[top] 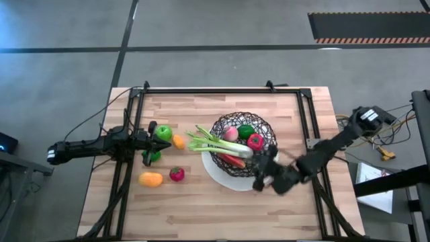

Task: Build produce basket
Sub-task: Put the green apple into the wire basket

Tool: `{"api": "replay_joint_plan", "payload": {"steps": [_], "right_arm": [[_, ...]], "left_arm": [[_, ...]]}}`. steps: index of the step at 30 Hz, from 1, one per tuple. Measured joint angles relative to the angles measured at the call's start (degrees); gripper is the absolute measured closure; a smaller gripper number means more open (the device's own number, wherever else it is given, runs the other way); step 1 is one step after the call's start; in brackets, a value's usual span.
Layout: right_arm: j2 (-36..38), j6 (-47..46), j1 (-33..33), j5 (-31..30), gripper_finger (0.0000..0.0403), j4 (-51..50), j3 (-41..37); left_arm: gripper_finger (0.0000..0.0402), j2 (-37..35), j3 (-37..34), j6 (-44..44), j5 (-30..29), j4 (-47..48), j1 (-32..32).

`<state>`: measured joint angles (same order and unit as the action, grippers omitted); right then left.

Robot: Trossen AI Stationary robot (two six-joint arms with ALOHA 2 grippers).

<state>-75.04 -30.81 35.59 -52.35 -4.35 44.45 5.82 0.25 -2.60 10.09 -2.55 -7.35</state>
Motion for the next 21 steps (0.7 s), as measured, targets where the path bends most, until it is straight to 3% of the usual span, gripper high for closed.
{"api": "replay_joint_plan", "payload": {"steps": [11, 17, 21], "right_arm": [[-21.42, 21.75, 8.23, -1.73, 0.0243, 42.05, 0.00], [-24.57, 21.40, 8.83, -1.73, 0.0250, 46.61, 0.00], [-24.50, 18.92, 8.81, -1.75, 0.0256, 46.66, 0.00]], "left_arm": [[0.0401, 0.17, 0.00, -0.05, 0.04, -8.15, 0.00], [0.0401, 1.80, 0.19, -4.83, -2.56, -21.68, 0.00], [0.0401, 5.19, 5.55, -7.05, -13.80, -8.17, 0.00]]}}
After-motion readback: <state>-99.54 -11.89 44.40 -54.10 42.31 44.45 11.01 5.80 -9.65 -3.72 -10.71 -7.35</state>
